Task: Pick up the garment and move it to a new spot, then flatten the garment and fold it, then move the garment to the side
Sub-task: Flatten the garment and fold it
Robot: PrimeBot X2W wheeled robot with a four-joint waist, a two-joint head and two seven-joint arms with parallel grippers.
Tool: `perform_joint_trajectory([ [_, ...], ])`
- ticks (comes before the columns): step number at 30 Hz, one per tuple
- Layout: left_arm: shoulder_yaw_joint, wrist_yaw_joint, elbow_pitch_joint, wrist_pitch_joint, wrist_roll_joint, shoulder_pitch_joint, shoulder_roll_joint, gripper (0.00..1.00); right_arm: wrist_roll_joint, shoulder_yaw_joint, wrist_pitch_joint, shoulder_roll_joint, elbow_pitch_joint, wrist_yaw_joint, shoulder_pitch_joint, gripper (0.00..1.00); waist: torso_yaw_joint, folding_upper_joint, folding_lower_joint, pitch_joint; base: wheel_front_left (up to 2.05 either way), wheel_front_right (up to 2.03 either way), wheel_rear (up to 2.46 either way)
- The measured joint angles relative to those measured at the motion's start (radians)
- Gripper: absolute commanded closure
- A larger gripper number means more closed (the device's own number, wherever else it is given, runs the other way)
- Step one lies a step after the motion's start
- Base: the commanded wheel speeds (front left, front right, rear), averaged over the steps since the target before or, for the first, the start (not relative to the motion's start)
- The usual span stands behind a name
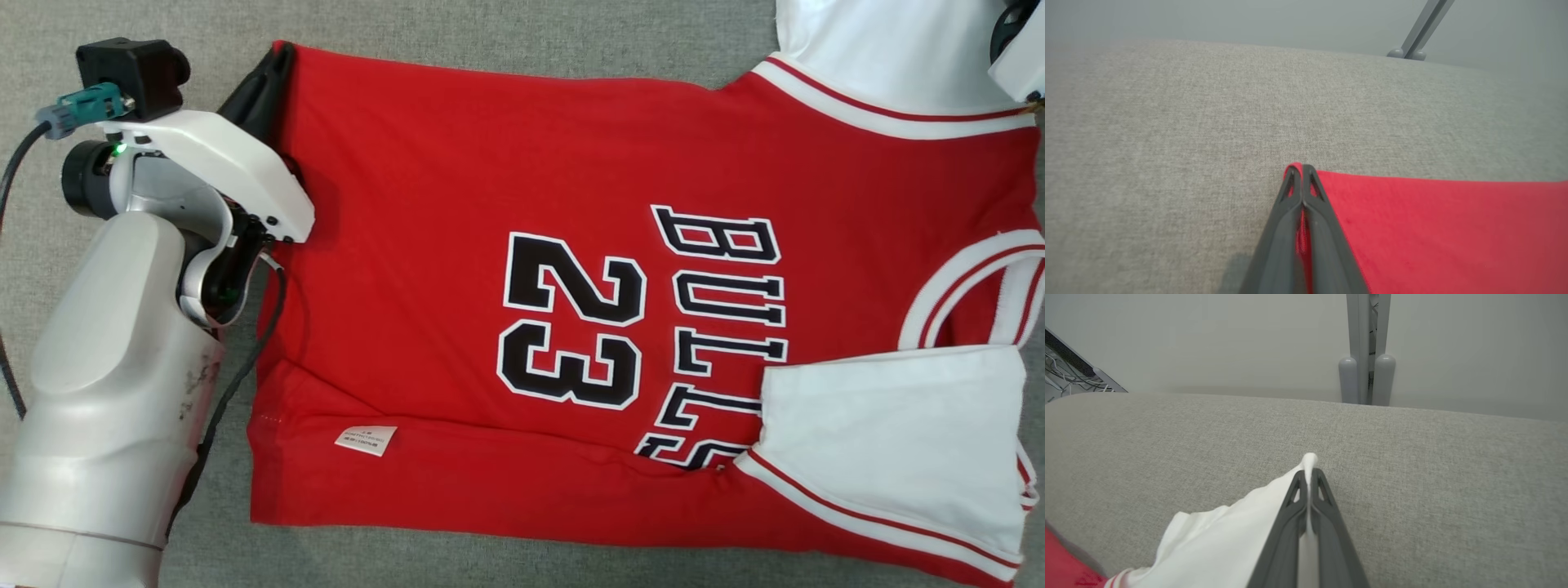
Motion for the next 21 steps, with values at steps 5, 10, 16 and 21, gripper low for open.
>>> perform_joint_trajectory([
  [5,0.014,0.003,-0.03,-0.001,-0.007,0.011,0.027,1.0,0.074,-0.019,-0.043,-0.015,-0.037,0.0,0.005,1.0,-0.014,0.0,0.0,-0.03,0.0,0.0,0.0],
  [10,0.027,0.011,-0.081,0.019,-0.023,0.048,0.056,1.0,0.126,-0.02,-0.063,-0.037,-0.086,0.0,0.034,1.0,-0.029,0.0,0.0,-0.062,0.0,0.0,0.0],
  [16,0.042,-0.004,-0.16,0.06,-0.087,0.125,0.064,1.0,0.203,-0.008,-0.083,-0.071,-0.206,0.0,0.125,1.0,-0.045,0.0,0.0,-0.095,0.0,0.0,0.0],
  [21,0.06,-0.001,-0.239,0.088,-0.118,0.21,0.098,1.0,0.277,-0.017,-0.109,-0.123,-0.358,0.0,0.276,1.0,-0.065,0.0,0.0,-0.123,0.0,0.0,0.0],
])
